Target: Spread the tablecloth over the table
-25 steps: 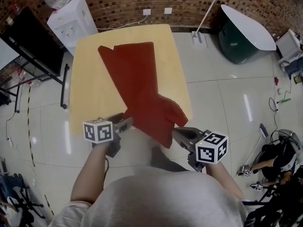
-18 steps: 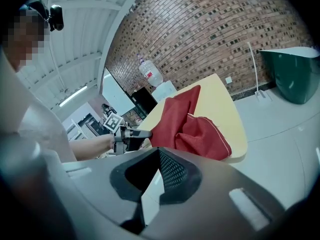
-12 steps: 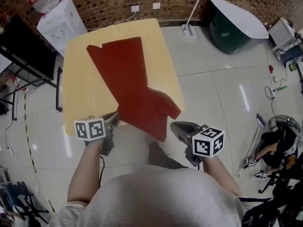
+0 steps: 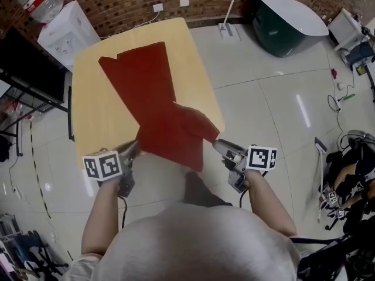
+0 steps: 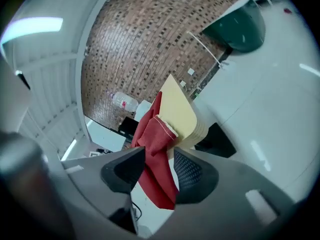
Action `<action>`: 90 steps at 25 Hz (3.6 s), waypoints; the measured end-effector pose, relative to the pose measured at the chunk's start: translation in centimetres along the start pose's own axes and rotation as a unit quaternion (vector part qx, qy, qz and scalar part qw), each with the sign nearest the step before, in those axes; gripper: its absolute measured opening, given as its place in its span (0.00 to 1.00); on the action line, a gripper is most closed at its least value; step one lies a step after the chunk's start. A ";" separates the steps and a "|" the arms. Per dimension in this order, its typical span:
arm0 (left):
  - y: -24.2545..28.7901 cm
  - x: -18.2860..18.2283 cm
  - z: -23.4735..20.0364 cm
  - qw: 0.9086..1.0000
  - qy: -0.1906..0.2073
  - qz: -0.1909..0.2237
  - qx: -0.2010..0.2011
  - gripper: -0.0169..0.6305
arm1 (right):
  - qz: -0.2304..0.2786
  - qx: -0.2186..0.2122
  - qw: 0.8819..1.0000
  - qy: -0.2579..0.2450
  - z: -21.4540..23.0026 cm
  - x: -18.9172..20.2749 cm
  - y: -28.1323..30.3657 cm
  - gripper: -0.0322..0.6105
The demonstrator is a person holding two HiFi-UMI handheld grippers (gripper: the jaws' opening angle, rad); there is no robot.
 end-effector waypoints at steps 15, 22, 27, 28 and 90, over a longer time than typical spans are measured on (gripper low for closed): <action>-0.5 0.7 -0.2 1.000 0.010 0.004 0.004 0.04 | 0.030 -0.111 0.993 0.038 -1.8 -2.6 2.4 0.22; -0.9 0.7 0.6 1.000 0.008 0.014 0.011 0.04 | 0.002 -0.072 0.997 -0.024 -2.5 -3.4 2.1 0.08; -1.7 -1.2 2.0 0.999 0.020 0.042 0.018 0.04 | -0.015 -0.058 0.989 -0.132 -4.7 -5.9 2.6 0.07; -1.9 -1.7 2.4 0.999 0.022 0.046 0.020 0.04 | -0.020 -0.057 0.986 -0.155 -5.3 -6.3 2.9 0.07; -8.1 -73.6 2.3 0.932 0.251 0.241 -0.104 0.04 | 0.126 0.150 0.851 -0.486 -21.4 -65.1 38.8 0.07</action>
Point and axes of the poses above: the fingertips, and each gripper's own axes: y forward along the fingers, z to its right, x out of its underside, the point moved 2 cm from there along -y, backward along the fingers, and after that the axes turned 12 degrees about -y, right-handed, at the moved point
